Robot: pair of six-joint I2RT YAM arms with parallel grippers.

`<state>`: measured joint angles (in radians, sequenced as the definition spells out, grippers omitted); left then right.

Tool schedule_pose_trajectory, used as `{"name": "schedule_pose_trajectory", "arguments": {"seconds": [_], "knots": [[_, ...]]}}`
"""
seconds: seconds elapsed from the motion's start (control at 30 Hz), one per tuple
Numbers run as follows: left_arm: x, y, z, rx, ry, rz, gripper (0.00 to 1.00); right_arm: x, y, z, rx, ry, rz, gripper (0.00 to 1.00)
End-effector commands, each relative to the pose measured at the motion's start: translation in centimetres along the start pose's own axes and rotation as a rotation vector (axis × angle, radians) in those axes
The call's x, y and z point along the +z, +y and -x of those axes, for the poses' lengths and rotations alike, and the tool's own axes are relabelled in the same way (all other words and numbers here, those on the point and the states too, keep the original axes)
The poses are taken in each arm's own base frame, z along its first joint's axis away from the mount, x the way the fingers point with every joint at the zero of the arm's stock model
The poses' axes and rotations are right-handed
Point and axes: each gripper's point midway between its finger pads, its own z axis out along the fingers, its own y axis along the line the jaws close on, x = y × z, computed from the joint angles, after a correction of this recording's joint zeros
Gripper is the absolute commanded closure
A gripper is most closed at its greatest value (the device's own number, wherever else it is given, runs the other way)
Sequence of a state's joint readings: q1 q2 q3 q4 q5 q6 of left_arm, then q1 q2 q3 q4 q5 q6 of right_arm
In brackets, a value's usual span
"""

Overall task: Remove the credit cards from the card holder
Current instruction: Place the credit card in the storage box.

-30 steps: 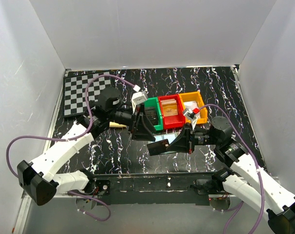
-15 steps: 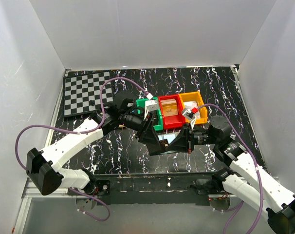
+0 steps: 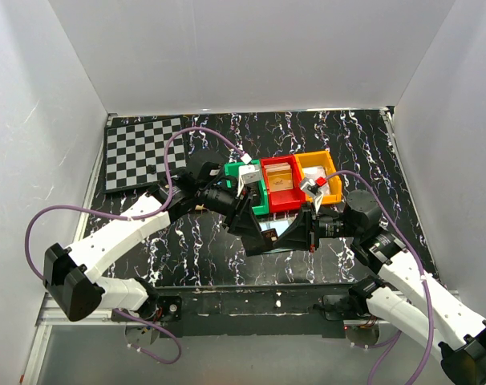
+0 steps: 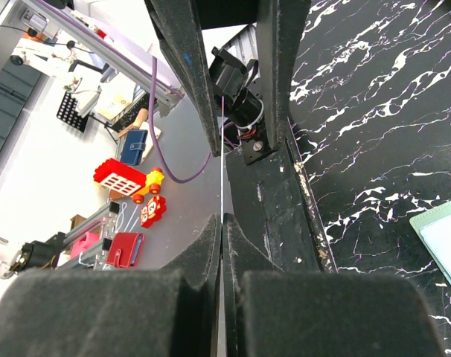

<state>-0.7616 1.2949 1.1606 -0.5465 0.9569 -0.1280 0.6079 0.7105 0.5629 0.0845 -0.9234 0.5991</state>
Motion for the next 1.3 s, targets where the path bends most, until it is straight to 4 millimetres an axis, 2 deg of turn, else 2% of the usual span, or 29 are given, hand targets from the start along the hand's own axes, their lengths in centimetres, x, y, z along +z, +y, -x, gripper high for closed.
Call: {"name": "schedule_pose_trajectory", "arguments": {"seconds": [0.0, 0.1, 0.27, 0.43, 0.77, 0.8, 0.87, 0.93, 0.97, 1.0, 1.07, 1.23, 1.27], "knots": [[-1.0, -1.8, 1.9, 0.093, -0.047, -0.007, 0.71, -0.1, 1.5, 1.6, -0.074, -0.032, 0.042, 0.99], [-1.0, -1.9, 1.9, 0.092, -0.047, -0.011, 0.75, -0.1, 1.5, 1.6, -0.074, -0.031, 0.043, 0.99], [-1.1, -1.9, 2.1, 0.093, -0.054, -0.009, 0.64, -0.1, 1.7, 1.6, -0.075, -0.031, 0.047, 0.99], [-1.1, -2.1, 2.2, 0.097, -0.054, -0.018, 0.62, -0.1, 1.6, 1.5, -0.072, -0.028, 0.047, 0.99], [-1.0, -2.1, 1.5, 0.093, -0.045, -0.032, 0.8, -0.1, 1.5, 1.5, -0.072, -0.03, 0.044, 0.99], [-1.0, -2.2, 1.6, 0.096, -0.046, -0.032, 0.83, -0.1, 1.5, 1.5, -0.072, -0.03, 0.043, 0.99], [-1.0, -2.2, 1.6, 0.108, -0.048, -0.03, 0.96, -0.1, 1.4, 1.5, -0.072, -0.03, 0.043, 0.99], [-1.1, -1.8, 1.9, 0.113, -0.057, 0.001, 1.0, -0.1, 1.2, 1.5, -0.065, -0.032, 0.029, 0.99], [-1.2, -1.5, 2.0, 0.114, -0.062, 0.02, 1.0, -0.1, 1.0, 1.5, -0.062, -0.032, 0.018, 0.9], [-1.3, -1.1, 2.3, 0.116, -0.072, 0.053, 1.0, -0.1, 0.7, 1.5, -0.052, -0.035, -0.001, 0.76], [-1.6, 0.0, 2.7, 0.109, -0.092, 0.132, 1.0, -0.2, -0.3, 1.7, -0.034, -0.054, -0.076, 0.59], [-3.1, 2.4, 3.7, 0.083, -0.142, 0.293, 1.0, -1.2, -2.3, 2.1, -0.001, -0.099, -0.242, 0.39], [-3.5, 2.7, 3.9, 0.076, -0.158, 0.313, 1.0, -1.5, -2.7, 2.3, 0.007, -0.113, -0.281, 0.38]]}}
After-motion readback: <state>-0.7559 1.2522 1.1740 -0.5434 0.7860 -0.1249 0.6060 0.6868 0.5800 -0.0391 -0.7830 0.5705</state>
